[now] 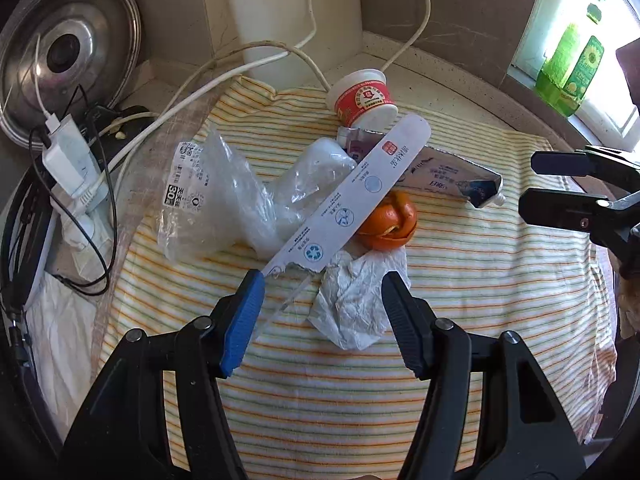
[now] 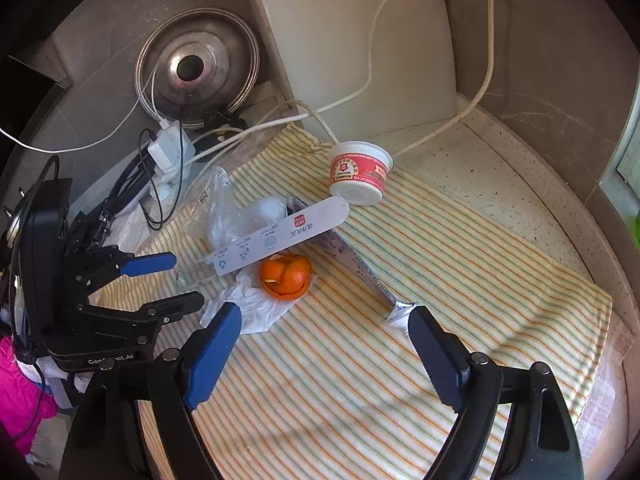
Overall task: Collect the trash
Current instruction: 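Grasp the white printed plastic strip with the left tool while the right tool grasps the silver toothpaste tube, then carry the white strip and toothpaste tube down over the blue wastebasket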
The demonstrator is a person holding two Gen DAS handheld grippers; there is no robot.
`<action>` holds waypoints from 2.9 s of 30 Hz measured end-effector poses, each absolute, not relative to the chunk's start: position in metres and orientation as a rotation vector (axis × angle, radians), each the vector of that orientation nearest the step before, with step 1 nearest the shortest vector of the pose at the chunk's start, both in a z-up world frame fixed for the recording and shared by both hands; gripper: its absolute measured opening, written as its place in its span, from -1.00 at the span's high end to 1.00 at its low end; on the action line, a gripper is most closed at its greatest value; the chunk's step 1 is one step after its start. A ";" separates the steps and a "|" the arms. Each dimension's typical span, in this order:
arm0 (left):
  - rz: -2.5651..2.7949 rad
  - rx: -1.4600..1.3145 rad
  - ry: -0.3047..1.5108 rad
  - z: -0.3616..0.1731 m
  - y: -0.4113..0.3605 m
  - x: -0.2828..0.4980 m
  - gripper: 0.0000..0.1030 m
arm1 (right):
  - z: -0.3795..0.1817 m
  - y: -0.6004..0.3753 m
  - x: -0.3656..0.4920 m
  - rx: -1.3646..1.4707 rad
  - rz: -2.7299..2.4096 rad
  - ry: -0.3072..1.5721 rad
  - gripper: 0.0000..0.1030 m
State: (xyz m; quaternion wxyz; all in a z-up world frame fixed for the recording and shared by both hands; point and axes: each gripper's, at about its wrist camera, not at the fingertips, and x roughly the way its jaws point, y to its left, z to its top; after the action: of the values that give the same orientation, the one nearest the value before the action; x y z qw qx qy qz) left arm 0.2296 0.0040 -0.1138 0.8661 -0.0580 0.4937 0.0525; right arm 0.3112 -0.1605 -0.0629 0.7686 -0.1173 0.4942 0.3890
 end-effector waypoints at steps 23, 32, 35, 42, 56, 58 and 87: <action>0.084 0.040 1.176 -0.142 0.004 0.292 -0.08 | -0.113 -0.115 0.360 -0.405 0.895 1.182 -0.47; 0.085 0.005 1.167 -0.140 0.010 0.293 0.22 | -0.125 -0.113 0.368 -0.401 0.884 1.231 0.25; 0.082 -0.032 1.155 -0.136 0.012 0.287 0.35 | -0.121 -0.115 0.364 -0.397 0.895 1.214 0.38; 0.070 -0.120 1.129 -0.127 0.019 0.273 0.42 | -0.119 -0.116 0.356 -0.397 0.884 1.200 0.78; 0.087 -0.225 1.066 -0.106 0.023 0.211 0.42 | -0.105 -0.142 0.334 -0.250 0.848 1.180 0.99; 0.090 -0.222 1.056 -0.102 0.022 0.200 0.42 | -0.101 -0.146 0.329 -0.225 0.845 1.174 0.99; 0.039 -0.263 1.030 -0.093 0.018 0.041 0.42 | -0.041 -0.197 0.169 -0.035 0.794 1.116 0.99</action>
State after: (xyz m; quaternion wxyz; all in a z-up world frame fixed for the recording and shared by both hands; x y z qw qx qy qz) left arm 0.0405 0.0181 -0.0930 0.8619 -0.1252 0.4911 0.0186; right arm 0.1686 -0.1969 -0.0405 0.7743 -0.0161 0.5154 0.3667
